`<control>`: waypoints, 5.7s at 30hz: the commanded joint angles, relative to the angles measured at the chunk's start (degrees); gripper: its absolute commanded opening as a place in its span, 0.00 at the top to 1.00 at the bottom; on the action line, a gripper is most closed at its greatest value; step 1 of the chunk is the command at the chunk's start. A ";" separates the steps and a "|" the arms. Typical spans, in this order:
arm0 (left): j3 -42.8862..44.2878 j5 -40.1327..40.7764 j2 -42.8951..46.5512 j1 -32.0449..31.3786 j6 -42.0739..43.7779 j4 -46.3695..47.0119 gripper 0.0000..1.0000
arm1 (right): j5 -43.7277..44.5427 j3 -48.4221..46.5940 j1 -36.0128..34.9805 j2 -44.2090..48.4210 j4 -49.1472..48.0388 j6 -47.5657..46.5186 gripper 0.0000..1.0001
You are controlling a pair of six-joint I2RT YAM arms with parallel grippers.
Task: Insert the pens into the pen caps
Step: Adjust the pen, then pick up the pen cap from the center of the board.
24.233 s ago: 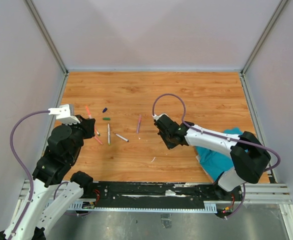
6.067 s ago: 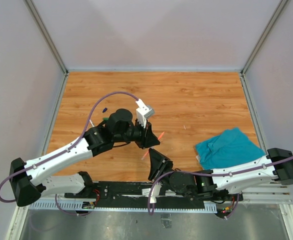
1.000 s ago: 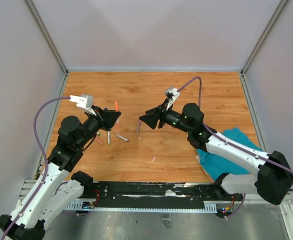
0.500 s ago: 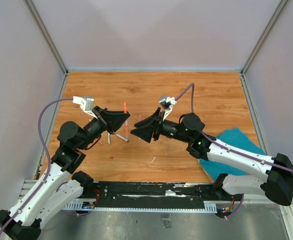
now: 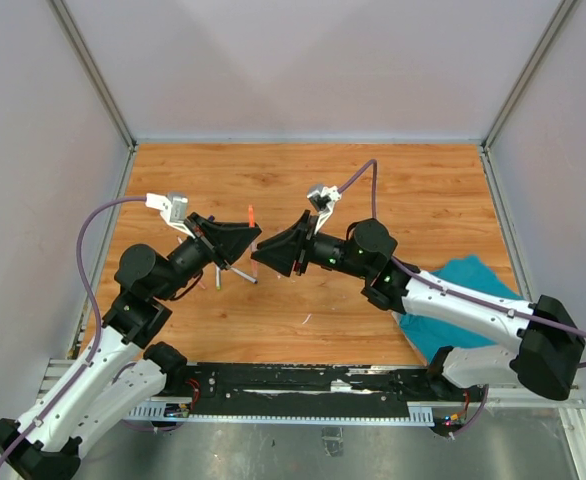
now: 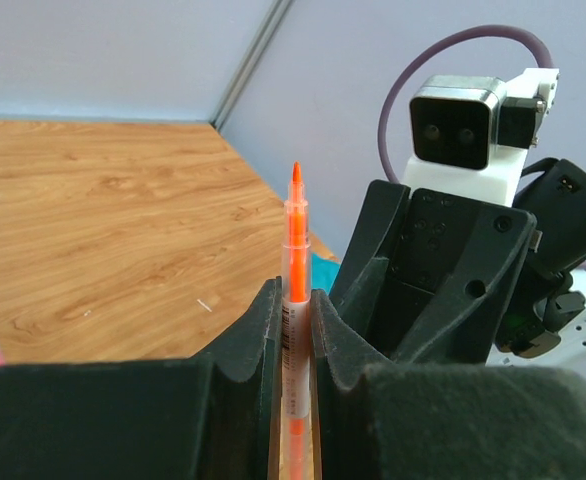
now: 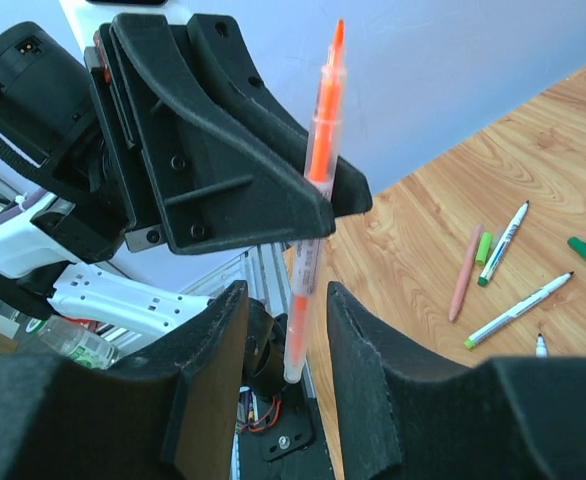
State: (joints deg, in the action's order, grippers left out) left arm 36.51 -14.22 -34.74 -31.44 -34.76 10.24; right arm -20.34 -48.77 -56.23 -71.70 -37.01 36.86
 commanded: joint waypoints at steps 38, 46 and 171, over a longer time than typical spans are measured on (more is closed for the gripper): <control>1.05 12.66 -0.20 -0.64 4.46 -13.63 0.31 | 22.31 5.93 5.05 10.90 23.27 -14.29 1.00; 2.70 19.63 -7.24 0.23 3.12 -19.29 0.28 | 21.94 9.48 13.86 16.28 31.18 -19.00 0.99; 4.58 22.63 -49.35 31.92 8.42 -2.17 0.35 | 12.79 10.46 22.79 19.89 45.14 -20.87 0.99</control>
State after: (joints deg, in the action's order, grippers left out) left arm 42.28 7.66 -89.45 0.16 -27.94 5.06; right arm -7.05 -37.10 -34.06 -51.70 8.40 16.25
